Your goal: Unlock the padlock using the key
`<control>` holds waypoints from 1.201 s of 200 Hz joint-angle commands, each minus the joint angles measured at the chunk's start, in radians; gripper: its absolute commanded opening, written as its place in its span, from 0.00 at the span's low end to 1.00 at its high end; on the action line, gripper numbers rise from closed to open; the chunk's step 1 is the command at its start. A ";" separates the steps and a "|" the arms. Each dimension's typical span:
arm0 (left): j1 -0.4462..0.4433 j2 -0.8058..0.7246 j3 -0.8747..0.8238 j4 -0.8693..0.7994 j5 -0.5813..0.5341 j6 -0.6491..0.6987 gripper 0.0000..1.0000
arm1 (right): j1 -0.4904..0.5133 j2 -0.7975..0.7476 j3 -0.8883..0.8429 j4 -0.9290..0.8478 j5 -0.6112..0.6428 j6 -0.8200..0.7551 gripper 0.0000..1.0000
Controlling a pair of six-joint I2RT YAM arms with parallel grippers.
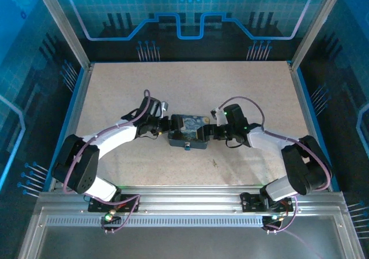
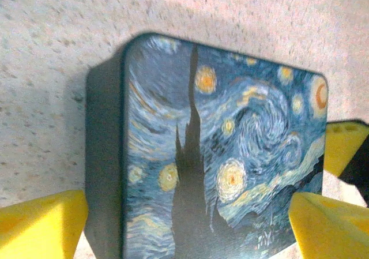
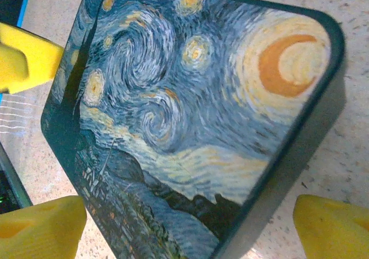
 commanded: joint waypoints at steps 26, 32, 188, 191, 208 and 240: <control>0.038 -0.159 -0.044 0.017 -0.079 0.014 0.95 | 0.011 -0.184 0.004 -0.256 0.174 -0.029 0.94; 0.038 -0.179 -0.054 0.030 -0.084 0.009 0.95 | 0.012 -0.207 -0.004 -0.288 0.179 -0.028 0.93; 0.025 -0.329 -0.186 0.294 -0.094 -0.098 0.95 | 0.294 -0.163 -0.049 -0.544 0.364 0.147 0.59; 0.025 -0.330 -0.186 0.294 -0.095 -0.097 0.96 | 0.300 -0.155 -0.042 -0.549 0.369 0.146 0.59; 0.026 -0.330 -0.187 0.295 -0.095 -0.097 0.96 | 0.328 -0.104 -0.003 -0.573 0.396 0.145 0.55; 0.025 -0.327 -0.192 0.303 -0.093 -0.098 0.96 | 0.372 -0.025 0.059 -0.628 0.431 0.142 0.50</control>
